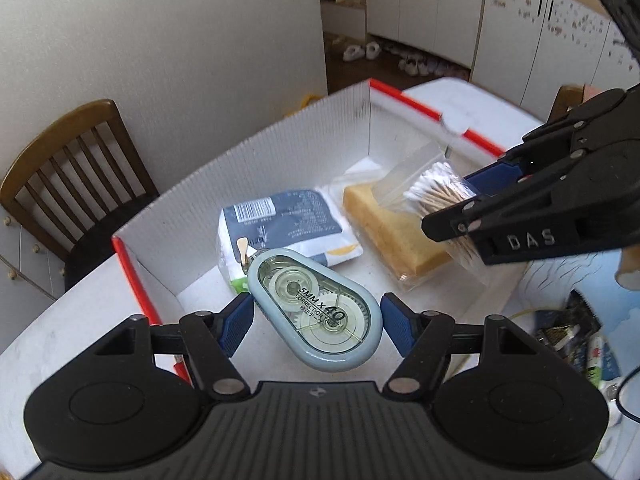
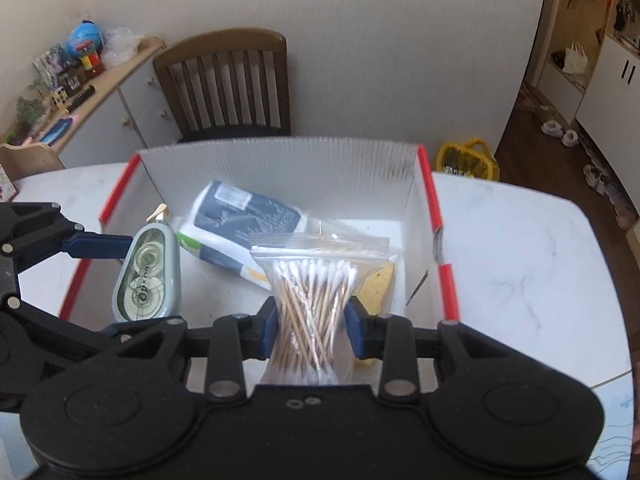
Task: Organize objects
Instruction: 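Carry the correction tape and cotton swab bag with both tools into the red box, then open both tools to release the tape and swab bag in the box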
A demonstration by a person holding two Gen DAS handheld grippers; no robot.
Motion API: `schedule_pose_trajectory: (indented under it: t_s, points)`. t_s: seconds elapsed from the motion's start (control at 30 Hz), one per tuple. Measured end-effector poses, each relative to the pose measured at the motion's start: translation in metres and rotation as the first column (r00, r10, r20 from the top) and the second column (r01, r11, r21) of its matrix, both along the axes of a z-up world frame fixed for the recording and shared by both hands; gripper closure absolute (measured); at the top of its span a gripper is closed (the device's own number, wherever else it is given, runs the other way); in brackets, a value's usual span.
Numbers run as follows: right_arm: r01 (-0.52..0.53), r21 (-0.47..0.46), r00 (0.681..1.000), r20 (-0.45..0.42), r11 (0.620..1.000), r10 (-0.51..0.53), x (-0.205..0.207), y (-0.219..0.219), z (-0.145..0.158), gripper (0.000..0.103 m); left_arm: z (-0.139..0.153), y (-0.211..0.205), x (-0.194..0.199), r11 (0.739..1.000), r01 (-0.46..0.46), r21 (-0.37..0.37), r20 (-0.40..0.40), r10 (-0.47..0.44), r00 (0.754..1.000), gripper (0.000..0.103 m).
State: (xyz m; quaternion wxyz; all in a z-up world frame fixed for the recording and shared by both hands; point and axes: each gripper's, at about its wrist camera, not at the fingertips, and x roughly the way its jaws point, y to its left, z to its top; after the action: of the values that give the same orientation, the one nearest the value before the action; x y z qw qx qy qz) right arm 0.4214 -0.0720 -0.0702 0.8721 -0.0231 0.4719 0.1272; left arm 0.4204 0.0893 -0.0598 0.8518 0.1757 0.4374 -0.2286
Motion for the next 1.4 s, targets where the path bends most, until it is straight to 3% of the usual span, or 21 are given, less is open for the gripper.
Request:
schedule_pose_trajectory:
  t_s: [0.53,0.77,1.4]
  points:
    - [0.006,-0.024,0.997,-0.083,1.0,-0.008,0.001,0.007,-0.036,0.066,-0.03,-0.01,0.017,0.998,-0.031,0.059,-0.087,0.036,0.996,0.033]
    - [0.015,-0.01,0.998,-0.067,1.0,-0.015,-0.003,0.0,-0.031,0.046,-0.026,-0.009,0.014,0.996,-0.061,0.061,-0.07,0.065,0.995,0.032]
    - [-0.006,0.039,0.999,0.033,0.999,0.005,-0.055,-0.017,0.031,0.044,0.041,0.002,-0.044,0.986,-0.115,-0.121,0.054,0.122,0.991,0.032]
